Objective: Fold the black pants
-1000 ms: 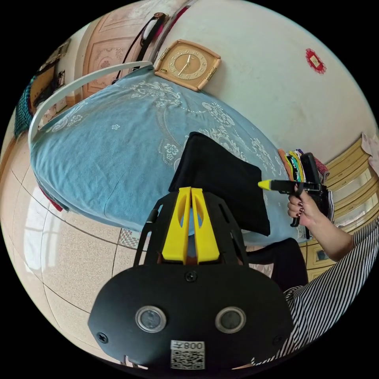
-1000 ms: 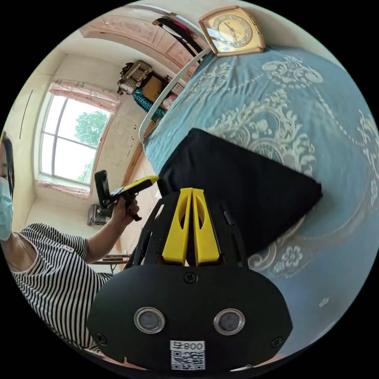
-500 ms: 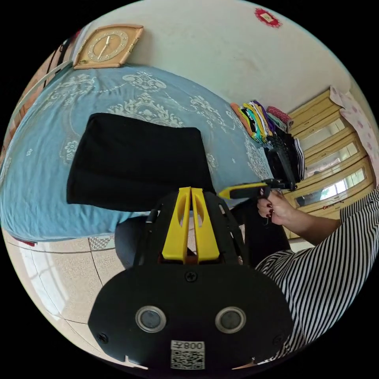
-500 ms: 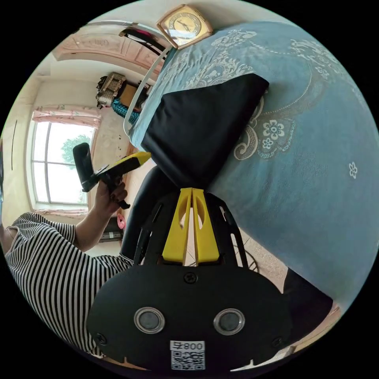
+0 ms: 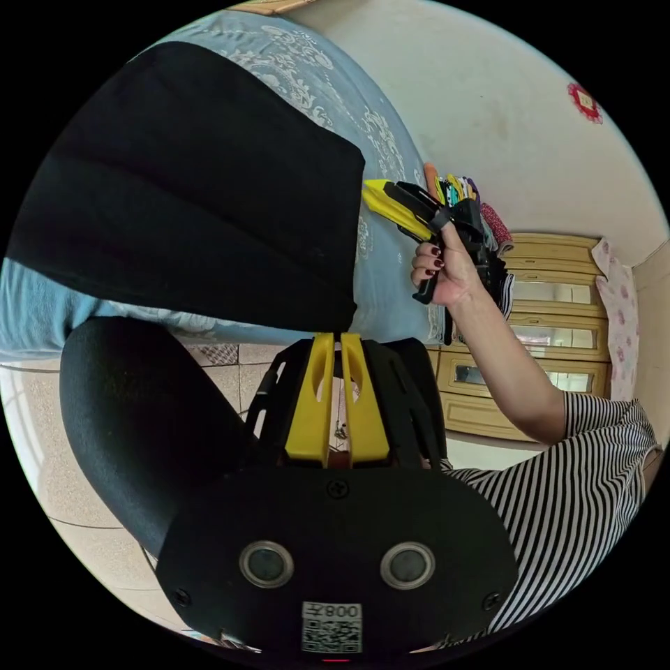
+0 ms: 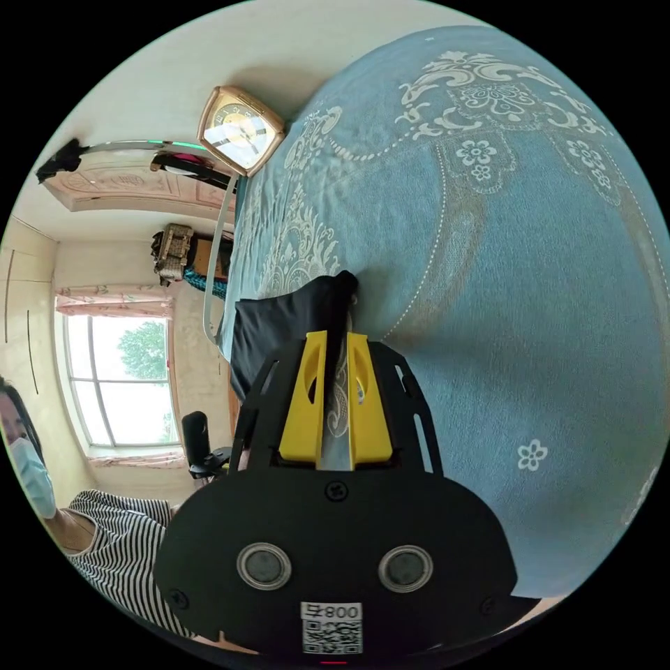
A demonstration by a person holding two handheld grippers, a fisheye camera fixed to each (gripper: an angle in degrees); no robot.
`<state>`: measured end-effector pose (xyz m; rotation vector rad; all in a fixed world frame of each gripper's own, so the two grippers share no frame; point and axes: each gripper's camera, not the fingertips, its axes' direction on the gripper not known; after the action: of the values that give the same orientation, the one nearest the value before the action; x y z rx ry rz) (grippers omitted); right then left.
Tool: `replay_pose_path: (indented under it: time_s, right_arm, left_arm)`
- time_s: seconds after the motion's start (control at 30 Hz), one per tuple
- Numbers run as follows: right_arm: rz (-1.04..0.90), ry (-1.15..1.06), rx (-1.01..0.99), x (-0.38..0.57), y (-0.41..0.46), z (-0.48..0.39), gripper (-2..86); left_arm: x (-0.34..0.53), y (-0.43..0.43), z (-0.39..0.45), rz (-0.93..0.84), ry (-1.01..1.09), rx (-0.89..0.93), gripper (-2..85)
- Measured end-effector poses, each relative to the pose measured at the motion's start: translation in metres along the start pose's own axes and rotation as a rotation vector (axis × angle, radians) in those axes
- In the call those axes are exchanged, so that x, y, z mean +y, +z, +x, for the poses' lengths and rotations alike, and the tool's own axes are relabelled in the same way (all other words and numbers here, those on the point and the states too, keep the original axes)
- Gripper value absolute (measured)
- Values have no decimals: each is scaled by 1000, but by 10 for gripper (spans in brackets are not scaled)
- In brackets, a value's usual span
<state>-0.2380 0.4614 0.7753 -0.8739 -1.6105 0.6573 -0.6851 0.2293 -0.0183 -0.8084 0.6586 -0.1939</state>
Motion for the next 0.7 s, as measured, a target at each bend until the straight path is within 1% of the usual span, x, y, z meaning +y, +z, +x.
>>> replay_pose_path:
  time_s: [0.1, 0.23, 0.33, 0.43, 0.6, 0.7]
  right_arm:
    - [12, 25, -53, -11, -6, 6, 49]
    - [-30, 31, -37, -21, -10, 11, 25]
    - [-58, 11, -10, -25, -17, 11, 15]
    - [-72, 33, -45, -25, -22, 21, 11]
    - [-57, 48, -65, -5, -37, 27, 9]
    - [-59, 24, -71, 28, -49, 23, 5]
  left_arm:
    - [4, -1, 1, 18, -15, 23, 17]
    - [5, 1, 1, 27, -20, 25, 13]
    - [3, 7, 0, 1, -34, 10, 12]
    - [1, 14, -7, -13, -79, 29, 11]
    - [6, 14, -4, -21, -87, 29, 4]
    - [15, 1, 0, 21, -63, 24, 3]
